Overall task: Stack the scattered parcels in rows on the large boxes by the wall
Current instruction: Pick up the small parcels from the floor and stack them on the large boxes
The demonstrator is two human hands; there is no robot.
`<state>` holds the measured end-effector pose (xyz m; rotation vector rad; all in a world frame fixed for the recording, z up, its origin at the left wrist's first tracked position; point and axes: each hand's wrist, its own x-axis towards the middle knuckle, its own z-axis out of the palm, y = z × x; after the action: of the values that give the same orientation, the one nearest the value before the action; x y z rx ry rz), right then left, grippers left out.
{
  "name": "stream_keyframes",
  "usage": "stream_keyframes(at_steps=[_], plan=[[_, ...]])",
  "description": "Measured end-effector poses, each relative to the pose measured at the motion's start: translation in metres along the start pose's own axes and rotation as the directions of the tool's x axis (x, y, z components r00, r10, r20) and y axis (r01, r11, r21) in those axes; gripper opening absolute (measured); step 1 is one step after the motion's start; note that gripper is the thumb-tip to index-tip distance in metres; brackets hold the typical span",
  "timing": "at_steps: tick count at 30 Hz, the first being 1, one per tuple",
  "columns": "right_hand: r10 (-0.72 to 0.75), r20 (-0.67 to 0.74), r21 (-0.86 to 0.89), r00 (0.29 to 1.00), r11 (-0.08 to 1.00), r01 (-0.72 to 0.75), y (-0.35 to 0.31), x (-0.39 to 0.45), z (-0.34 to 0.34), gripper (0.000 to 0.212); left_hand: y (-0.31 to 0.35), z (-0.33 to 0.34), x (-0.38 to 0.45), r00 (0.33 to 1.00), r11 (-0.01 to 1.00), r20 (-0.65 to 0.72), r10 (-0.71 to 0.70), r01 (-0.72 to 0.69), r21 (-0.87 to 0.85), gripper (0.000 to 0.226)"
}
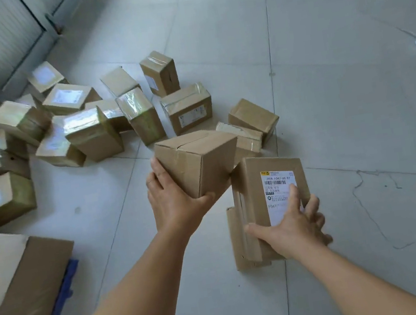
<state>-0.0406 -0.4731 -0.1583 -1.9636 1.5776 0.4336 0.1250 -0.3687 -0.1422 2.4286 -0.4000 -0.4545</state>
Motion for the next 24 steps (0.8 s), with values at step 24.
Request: stream_keyframes(at_steps=[24], plan=[[-0.532,0.371,-0.193,0.761,0.757,0.624,-0.212,-0.316,0.015,0.129,-0.135,-0.311,-0.228,0.546,0.64,-0.354,-0.759,0.527,-0.56,0.134]])
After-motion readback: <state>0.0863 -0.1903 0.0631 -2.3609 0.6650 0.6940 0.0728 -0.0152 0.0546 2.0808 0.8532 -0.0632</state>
